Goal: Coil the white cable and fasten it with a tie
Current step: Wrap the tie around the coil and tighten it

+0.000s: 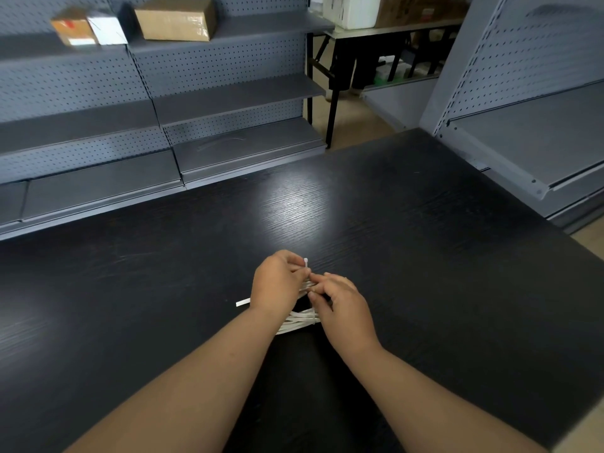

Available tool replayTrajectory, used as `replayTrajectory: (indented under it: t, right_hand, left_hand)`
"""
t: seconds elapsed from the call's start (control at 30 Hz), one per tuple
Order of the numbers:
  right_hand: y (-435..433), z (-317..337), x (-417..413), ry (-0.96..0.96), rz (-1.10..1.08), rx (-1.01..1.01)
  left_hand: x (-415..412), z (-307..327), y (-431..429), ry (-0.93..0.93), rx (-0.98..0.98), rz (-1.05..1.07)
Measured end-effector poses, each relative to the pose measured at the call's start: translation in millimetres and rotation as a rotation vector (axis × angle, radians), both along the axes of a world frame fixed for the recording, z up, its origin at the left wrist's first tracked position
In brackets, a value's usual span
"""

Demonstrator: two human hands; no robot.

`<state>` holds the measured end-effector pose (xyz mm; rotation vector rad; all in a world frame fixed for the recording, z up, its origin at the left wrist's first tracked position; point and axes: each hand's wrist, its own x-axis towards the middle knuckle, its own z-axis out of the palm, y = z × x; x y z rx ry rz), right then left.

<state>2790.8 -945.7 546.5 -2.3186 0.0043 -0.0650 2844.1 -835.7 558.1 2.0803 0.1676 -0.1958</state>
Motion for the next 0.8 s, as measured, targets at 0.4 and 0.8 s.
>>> replayTrajectory:
  t: [0.4,0.8]
  right_hand:
    - [0.4,4.7,-0.8,-0.001,-0.034,0.011]
    - [0.5,30.9,-0.7,0.188,-0.059,0.073]
  left_hand:
    - [-19.9,-15.9,1.8,-0.130,0.010,0.040]
    - [-20.8,-15.6,1.8,-0.166,0.027,0.027]
